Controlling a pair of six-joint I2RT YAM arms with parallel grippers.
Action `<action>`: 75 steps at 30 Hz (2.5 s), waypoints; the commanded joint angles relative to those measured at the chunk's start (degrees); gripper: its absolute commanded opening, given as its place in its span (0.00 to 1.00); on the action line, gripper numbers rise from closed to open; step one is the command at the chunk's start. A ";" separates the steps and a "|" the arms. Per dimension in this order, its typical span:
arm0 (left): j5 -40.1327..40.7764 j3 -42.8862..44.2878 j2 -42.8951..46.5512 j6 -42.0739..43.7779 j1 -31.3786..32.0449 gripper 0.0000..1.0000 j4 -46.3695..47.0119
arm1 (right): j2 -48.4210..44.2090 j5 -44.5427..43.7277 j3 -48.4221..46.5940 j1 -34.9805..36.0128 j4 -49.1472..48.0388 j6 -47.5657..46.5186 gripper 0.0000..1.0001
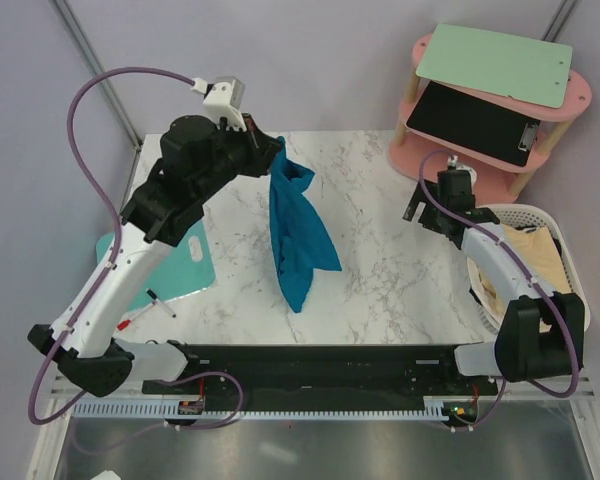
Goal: Fold and stack the t-shirts
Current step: Flatten out the tshirt
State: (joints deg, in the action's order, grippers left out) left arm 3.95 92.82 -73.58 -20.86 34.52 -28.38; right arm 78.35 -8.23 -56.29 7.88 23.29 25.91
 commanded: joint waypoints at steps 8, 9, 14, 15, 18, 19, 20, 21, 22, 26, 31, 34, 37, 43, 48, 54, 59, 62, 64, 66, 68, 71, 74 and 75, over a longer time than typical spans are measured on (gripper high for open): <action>-20.46 39.75 -22.64 -1.63 16.35 0.02 -1.94 | -3.37 0.32 0.04 -7.00 1.23 0.72 0.98; -21.08 42.77 -25.88 -2.59 16.97 0.02 -1.94 | -3.81 0.49 0.22 -7.26 1.23 0.72 0.98; -17.23 51.59 -27.76 -3.66 17.42 0.02 -1.59 | -4.96 0.58 0.22 -7.62 1.50 -0.24 0.98; -15.74 50.89 -26.89 -2.09 17.33 0.02 -1.59 | -5.39 0.41 0.31 -7.62 1.58 -0.42 0.98; -9.32 43.18 -20.83 -0.23 16.02 0.02 -1.41 | -6.18 0.58 0.48 -9.18 1.76 -0.86 0.98; -6.26 40.37 -17.51 -0.23 14.36 0.02 -1.24 | -6.27 0.58 0.57 -9.20 1.76 -0.86 0.98; -4.84 33.99 -15.30 -0.84 13.30 0.02 -1.15 | -6.28 0.67 0.66 -9.20 1.67 -0.86 0.98; -4.22 30.27 -13.45 -1.28 11.98 0.02 -0.98 | -6.19 1.45 0.83 -9.20 1.67 -0.86 0.98; -0.21 26.32 -11.52 -2.07 8.75 0.02 -0.71 | -5.93 2.07 0.83 -9.20 1.50 -0.86 0.98; 0.45 -0.62 0.68 -6.99 -1.72 0.02 1.13 | -5.14 5.76 1.80 -9.20 0.62 -1.48 0.98; 1.07 -25.63 10.29 -10.86 -14.28 0.02 1.05 | -4.34 12.44 4.69 -9.11 -2.01 -2.18 0.98; 0.45 -37.16 12.93 -12.80 -17.90 0.02 0.44 | -4.08 16.48 6.80 -8.41 -4.21 -1.83 0.98; 2.20 -42.27 12.50 -14.90 -19.84 0.04 -2.72 | -3.38 17.11 7.95 -5.16 -5.09 -1.74 0.98; 3.88 -38.34 12.76 -15.27 -19.59 0.82 -5.29 | -0.48 15.18 7.69 2.48 -6.15 -1.65 0.98; -2.34 -35.78 9.34 -10.87 -16.25 0.84 -0.98 | 3.30 15.35 7.16 4.77 -7.47 -0.60 0.98; -3.77 -35.60 -1.55 -8.84 -11.94 0.81 1.84 | 6.38 15.79 6.98 5.39 -9.05 0.28 0.98; -1.23 -37.18 -7.36 -9.72 -12.11 0.78 2.71 | 7.96 16.23 7.34 5.39 -9.40 -0.07 0.98; -1.83 -38.23 -9.12 -9.99 -13.34 0.74 3.42 | 8.49 16.40 7.95 5.30 -9.75 -0.25 0.98; -2.36 -38.85 -10.26 -9.90 -13.95 0.72 4.03 | 8.58 16.40 8.65 5.31 -10.10 -0.25 0.98; -2.54 -38.59 -11.58 -9.81 -14.22 0.72 4.12 | 8.75 16.32 8.92 5.39 -10.19 -0.42 0.98; -2.97 -38.41 -14.21 -9.81 -14.39 0.71 4.21 | 8.93 16.23 9.01 5.39 -10.19 -0.60 0.98; -3.77 -37.80 -18.43 -9.90 -14.57 0.69 4.74 | 9.19 16.23 8.92 5.39 -10.28 -0.69 0.98; -5.96 -36.92 -21.68 -9.72 -14.57 0.56 5.70 | 9.28 16.05 8.75 5.31 -10.19 -0.77 0.98; -6.05 -36.57 -22.30 -9.72 -14.48 0.50 5.97 | 9.28 16.05 8.74 5.30 -10.19 -0.86 0.98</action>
State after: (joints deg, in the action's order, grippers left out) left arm 0.30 54.30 -92.92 -31.88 20.21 -24.88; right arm 87.20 7.66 -47.66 13.02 14.55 25.45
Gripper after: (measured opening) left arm 0.593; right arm 0.982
